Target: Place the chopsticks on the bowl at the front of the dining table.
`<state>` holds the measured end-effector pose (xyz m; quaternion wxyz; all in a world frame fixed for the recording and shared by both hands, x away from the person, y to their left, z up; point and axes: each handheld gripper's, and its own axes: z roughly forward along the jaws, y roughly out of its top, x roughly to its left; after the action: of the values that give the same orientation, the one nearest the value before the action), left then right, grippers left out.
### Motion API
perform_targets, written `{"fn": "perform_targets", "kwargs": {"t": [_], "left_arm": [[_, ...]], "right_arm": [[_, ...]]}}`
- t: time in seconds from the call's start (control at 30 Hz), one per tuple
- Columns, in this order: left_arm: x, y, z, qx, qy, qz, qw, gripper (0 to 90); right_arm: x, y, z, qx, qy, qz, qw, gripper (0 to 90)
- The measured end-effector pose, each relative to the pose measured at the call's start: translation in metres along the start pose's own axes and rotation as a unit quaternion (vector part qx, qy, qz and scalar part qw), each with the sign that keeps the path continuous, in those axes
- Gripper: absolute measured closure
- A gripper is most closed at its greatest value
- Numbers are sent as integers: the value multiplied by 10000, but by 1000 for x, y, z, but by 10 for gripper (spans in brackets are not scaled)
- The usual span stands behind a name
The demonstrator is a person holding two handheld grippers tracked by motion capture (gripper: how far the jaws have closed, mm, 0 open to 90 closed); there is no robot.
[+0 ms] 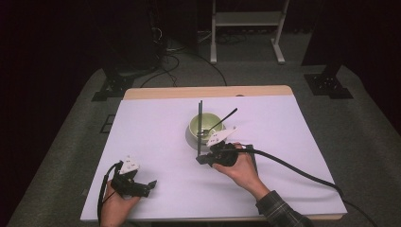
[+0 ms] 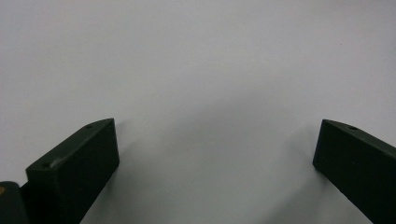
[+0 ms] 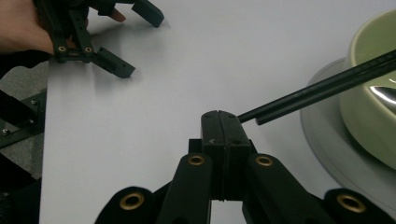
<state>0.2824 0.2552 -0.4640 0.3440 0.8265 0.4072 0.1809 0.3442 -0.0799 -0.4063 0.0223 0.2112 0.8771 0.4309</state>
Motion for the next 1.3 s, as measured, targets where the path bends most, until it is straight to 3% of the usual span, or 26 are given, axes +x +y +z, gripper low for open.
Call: {"fn": "perform_targets", "kwargs": {"t": [0.3,0.67,0.87,1.3], "left_arm": [[0,0,0,1,0,-1,10000,0],[0,0,0,2,1,-5,10000,0],[0,0,0,1,0,-1,10000,0],[0,0,0,-2,2,0,10000,0]], "right_arm": [[-7,2,0,-8,-110,3,9999,898],[1,0,4,-9,64,11,10000,898],[-5,1,4,-36,-152,30,9999,898],[2,-6,-10,34,-224,-129,9997,882]]}}
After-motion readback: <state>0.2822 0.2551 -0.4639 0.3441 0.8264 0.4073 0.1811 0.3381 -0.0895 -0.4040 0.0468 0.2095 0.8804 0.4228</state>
